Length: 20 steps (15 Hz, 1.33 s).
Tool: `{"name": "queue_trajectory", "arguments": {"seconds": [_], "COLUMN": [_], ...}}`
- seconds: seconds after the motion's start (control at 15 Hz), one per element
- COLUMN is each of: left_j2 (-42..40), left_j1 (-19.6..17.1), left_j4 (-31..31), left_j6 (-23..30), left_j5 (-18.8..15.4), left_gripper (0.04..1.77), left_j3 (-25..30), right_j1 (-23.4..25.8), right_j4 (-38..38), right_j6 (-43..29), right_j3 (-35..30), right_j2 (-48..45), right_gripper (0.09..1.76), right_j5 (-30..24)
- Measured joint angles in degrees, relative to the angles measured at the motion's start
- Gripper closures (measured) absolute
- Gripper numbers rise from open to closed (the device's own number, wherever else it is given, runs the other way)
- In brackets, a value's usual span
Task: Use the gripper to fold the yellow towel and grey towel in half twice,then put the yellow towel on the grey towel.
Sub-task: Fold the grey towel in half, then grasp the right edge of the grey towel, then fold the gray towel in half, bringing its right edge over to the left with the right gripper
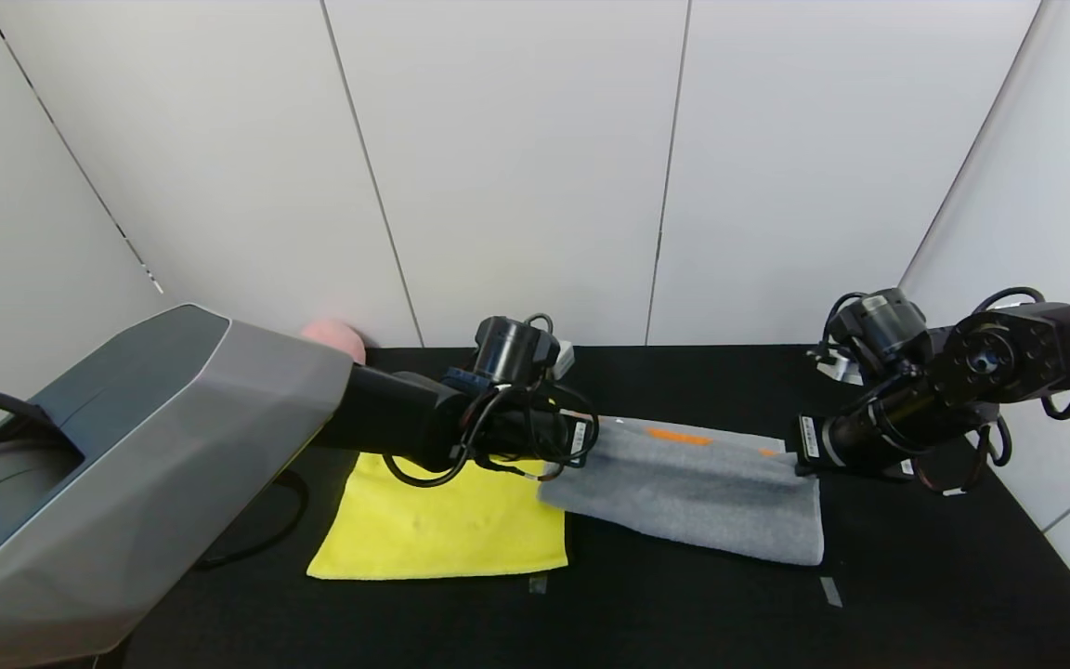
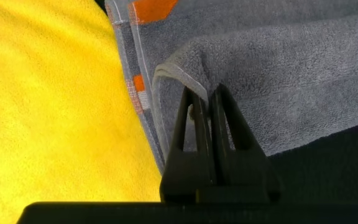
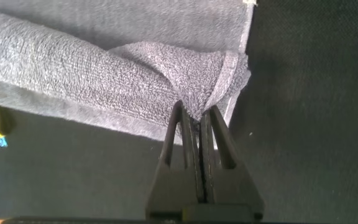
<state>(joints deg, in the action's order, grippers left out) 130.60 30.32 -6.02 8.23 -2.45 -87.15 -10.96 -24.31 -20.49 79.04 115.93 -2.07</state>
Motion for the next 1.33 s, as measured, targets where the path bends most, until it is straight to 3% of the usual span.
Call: {"name": "queue_trajectory", "arguments": {"seconds": [0.2,0.47,0.73,1.0,1.33], "left_j2": [0.39,0.71,0.44,-1.35,-3.84], "left_j1": [0.09,0.13,-0.34,-1.35,-1.79], "left_j4": [0.06,-0.07,-0.44,-0.21,-0.02], "left_j6": [-0.22,-0.62,-0.54,-0.4,-0.05], "left_j5": [-0.17,-0.2,0.24,0.32,0.4], "left_gripper": [1.68,1.05,0.67,0.44,0.28], "left_j3": [-0.26,-0.61,-0.8,-0.61,0.13], "right_j1": [0.52,0.85,1.1,1.56,1.65], "right_j4": [0.01,-0.07,0.0,-0.32,-0.68], "right_j6": [0.16,-0.02,0.02,0.07,0.18], "right_j3": [0.22,1.11,1.88,3.12,4.33], "right_j2": [0.83,1.16,1.12,-0.33,-3.5], "right_gripper": [1.72,1.09,0.71,0.48,0.32], "right_j5": [0.02,0.24,0.18,0.24,0.51]}}
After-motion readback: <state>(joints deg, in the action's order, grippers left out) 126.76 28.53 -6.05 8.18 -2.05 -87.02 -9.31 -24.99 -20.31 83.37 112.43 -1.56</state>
